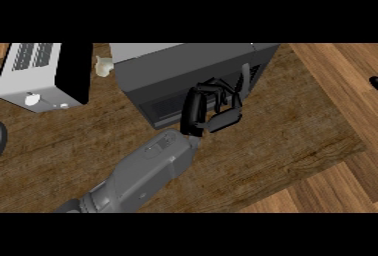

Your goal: Pick up the milk, place it into the microwave and close the microwave

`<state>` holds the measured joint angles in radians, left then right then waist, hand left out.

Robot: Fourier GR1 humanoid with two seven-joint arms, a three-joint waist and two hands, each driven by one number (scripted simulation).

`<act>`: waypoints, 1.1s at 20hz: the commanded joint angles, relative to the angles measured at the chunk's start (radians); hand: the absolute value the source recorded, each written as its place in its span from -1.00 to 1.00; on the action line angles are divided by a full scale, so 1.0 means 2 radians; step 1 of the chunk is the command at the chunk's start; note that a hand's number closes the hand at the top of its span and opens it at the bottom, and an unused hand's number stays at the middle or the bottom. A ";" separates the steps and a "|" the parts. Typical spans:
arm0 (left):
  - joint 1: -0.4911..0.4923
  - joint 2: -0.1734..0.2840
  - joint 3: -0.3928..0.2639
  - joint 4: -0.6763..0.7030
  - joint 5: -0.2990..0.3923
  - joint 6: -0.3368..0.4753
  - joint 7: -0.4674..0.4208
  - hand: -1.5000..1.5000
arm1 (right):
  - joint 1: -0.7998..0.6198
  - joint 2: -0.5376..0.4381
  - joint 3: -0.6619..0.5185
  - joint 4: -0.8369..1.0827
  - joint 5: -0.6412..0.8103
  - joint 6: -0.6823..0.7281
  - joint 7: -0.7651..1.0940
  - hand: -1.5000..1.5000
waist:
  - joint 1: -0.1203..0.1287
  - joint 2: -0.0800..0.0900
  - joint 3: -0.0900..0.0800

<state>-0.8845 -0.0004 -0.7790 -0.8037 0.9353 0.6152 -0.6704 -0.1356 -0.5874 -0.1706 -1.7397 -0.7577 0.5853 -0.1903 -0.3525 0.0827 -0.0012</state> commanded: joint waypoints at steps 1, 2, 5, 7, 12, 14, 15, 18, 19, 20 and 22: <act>-0.039 0.000 0.020 0.044 0.011 -0.011 0.009 1.00 | -0.010 -0.011 -0.009 0.000 -0.013 0.001 0.004 -1.00 | -0.002 0.007 -0.001; -0.034 0.000 0.018 0.044 0.014 -0.013 0.004 1.00 | -0.006 -0.011 -0.004 0.000 -0.014 0.005 0.008 -1.00 | -0.002 0.008 -0.001; -0.035 0.000 0.014 0.046 0.021 -0.016 0.003 1.00 | -0.004 -0.014 0.003 -0.004 -0.026 0.018 0.012 -1.00 | -0.002 0.007 0.000; -0.040 0.000 0.016 0.049 0.025 -0.017 0.003 1.00 | -0.008 -0.014 0.004 -0.006 -0.037 0.019 0.014 -1.00 | 0.000 0.007 0.000; -0.045 0.000 0.013 0.051 0.032 -0.016 -0.006 1.00 | -0.011 -0.026 0.014 -0.013 -0.049 0.034 0.026 -1.00 | 0.001 0.008 -0.001; -0.043 0.000 0.005 0.051 0.036 -0.016 -0.010 1.00 | -0.011 -0.027 0.015 -0.011 -0.054 0.034 0.028 -1.00 | -0.001 0.008 -0.001; -0.046 0.000 0.009 0.054 0.038 -0.015 -0.011 1.00 | -0.004 -0.029 0.008 -0.004 -0.057 0.037 0.026 -1.00 | -0.003 0.008 0.001; -0.047 0.000 0.005 0.054 0.044 -0.016 -0.009 1.00 | -0.007 -0.033 0.014 -0.010 -0.065 0.040 0.033 -1.00 | -0.006 0.008 0.000; -0.044 0.000 0.005 0.055 0.044 -0.013 -0.016 1.00 | -0.017 -0.037 0.007 -0.006 -0.070 0.039 0.032 -1.00 | -0.001 0.009 0.000; -0.044 0.000 0.005 0.053 0.047 -0.014 -0.020 1.00 | -0.009 -0.036 0.008 -0.008 -0.068 0.043 0.031 -1.00 | -0.008 0.008 0.000; -0.044 0.000 0.003 0.059 0.048 -0.014 -0.020 1.00 | -0.013 -0.039 0.006 -0.005 -0.077 0.040 0.034 -1.00 | -0.004 0.009 0.000</act>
<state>-0.9043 -0.0004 -0.8123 -0.7773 1.0095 0.6088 -0.7423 -0.1573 -0.6551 -0.1535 -1.7529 -0.8909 0.6627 -0.1295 -0.3524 0.0853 0.0016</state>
